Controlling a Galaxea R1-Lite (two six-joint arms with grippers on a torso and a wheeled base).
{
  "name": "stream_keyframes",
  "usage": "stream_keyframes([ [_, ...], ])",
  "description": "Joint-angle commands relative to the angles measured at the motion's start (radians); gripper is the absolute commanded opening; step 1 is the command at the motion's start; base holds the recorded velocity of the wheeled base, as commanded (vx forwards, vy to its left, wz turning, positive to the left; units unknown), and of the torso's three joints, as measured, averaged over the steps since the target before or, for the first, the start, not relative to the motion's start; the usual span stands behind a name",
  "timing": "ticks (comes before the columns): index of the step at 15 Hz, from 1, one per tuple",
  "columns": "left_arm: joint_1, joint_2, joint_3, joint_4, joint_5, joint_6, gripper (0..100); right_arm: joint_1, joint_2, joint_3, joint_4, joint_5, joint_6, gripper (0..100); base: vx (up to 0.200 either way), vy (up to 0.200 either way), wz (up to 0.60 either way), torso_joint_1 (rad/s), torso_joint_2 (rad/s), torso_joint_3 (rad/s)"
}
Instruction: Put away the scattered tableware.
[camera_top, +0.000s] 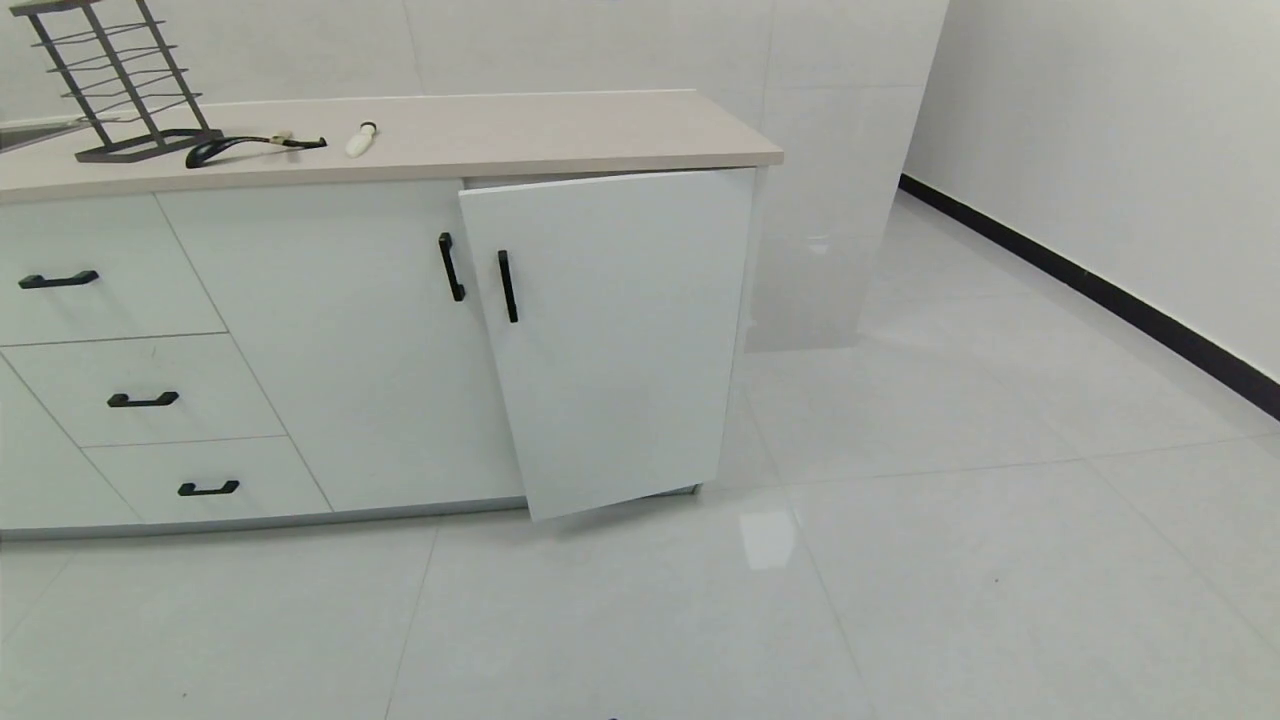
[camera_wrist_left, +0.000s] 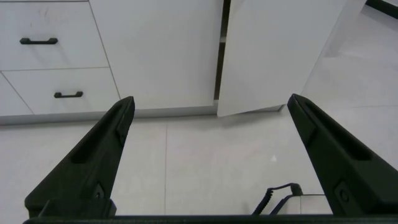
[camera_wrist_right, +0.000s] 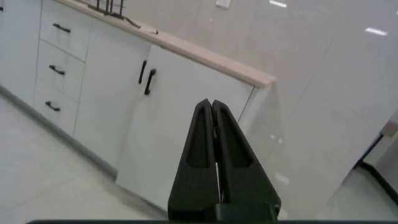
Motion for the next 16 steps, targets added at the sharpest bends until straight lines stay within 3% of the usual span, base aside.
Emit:
stream_keyframes([
  [1,0.000,0.000,0.000,0.000,-0.001,0.000,100,-0.040,-0.414,0.006,0.369,0.011,0.000,0,0.000,0.000,0.00,0.000,0.00,0.000],
  [3,0.000,0.000,0.000,0.000,-0.001,-0.002,100,-0.063,-0.522,0.009,0.542,-0.023,0.006,0,0.000,0.000,0.00,0.000,0.00,0.000],
  [5,0.000,0.000,0.000,0.000,-0.001,-0.002,100,-0.069,-0.545,0.015,0.677,-0.248,0.048,0,0.000,0.000,0.00,0.000,0.00,0.000],
  [6,0.000,0.000,0.000,0.000,-0.001,0.000,100,-0.052,-0.574,0.015,0.844,-0.363,0.083,0,0.000,0.000,0.00,0.000,0.00,0.000],
  [7,0.000,0.000,0.000,0.000,-0.001,0.000,100,-0.052,-0.574,0.009,0.889,-0.379,0.092,0,0.000,0.000,0.00,0.000,0.00,0.000],
  [10,0.000,0.000,0.000,0.000,0.001,0.001,100,-0.054,-0.574,0.015,0.904,-0.543,0.103,0,0.000,0.000,0.00,0.000,0.00,0.000],
  [12,0.000,0.000,0.000,0.000,0.001,0.003,100,-0.054,-0.574,0.015,0.912,-0.555,0.166,0,0.000,0.000,0.00,0.000,0.00,0.000],
  [16,0.000,0.000,0.000,0.000,0.001,0.001,100,-0.052,-0.574,0.014,0.912,-0.549,0.167,0,0.000,0.000,0.00,0.000,0.00,0.000],
])
